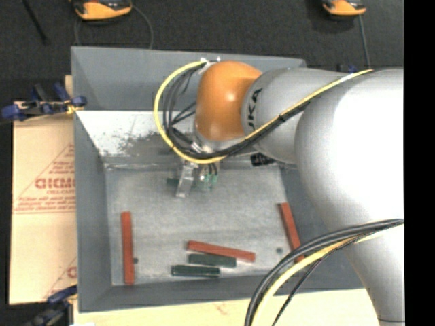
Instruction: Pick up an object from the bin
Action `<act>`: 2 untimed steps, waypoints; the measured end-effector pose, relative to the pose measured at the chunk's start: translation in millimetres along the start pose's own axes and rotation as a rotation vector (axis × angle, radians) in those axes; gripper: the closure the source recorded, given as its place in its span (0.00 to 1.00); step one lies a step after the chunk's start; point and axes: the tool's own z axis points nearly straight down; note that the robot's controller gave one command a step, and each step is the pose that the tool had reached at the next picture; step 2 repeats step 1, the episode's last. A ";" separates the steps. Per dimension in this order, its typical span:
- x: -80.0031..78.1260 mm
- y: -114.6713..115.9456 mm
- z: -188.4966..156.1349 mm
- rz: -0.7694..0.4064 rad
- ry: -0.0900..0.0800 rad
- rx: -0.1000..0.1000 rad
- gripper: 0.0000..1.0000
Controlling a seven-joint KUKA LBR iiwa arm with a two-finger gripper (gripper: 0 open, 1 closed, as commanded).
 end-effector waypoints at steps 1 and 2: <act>27.4 -5.5 -129.5 -0.054 -0.009 0.000 1.00; 27.4 -5.5 -129.5 -0.054 -0.009 0.000 1.00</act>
Offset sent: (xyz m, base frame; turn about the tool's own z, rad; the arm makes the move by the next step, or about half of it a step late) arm -0.0311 0.0012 0.1230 -0.0577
